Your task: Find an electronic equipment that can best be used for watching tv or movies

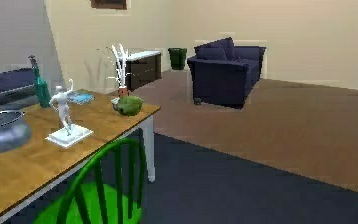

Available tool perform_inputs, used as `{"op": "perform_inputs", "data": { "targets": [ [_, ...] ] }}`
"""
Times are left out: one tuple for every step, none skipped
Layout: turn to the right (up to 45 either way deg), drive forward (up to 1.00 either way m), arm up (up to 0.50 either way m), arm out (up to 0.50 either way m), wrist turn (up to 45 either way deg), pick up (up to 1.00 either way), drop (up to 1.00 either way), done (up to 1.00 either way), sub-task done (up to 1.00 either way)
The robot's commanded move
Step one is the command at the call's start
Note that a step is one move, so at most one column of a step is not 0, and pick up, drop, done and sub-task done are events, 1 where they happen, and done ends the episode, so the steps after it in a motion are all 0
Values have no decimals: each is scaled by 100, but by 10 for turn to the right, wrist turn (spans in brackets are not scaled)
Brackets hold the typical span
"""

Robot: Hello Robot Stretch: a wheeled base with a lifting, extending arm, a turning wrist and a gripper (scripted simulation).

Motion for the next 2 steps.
{"op": "perform_inputs", "data": {
  "targets": [
    [270,0,0,0,0,0,0,0,0],
    [0,75,0,0,0,0,0,0,0]
  ]
}}
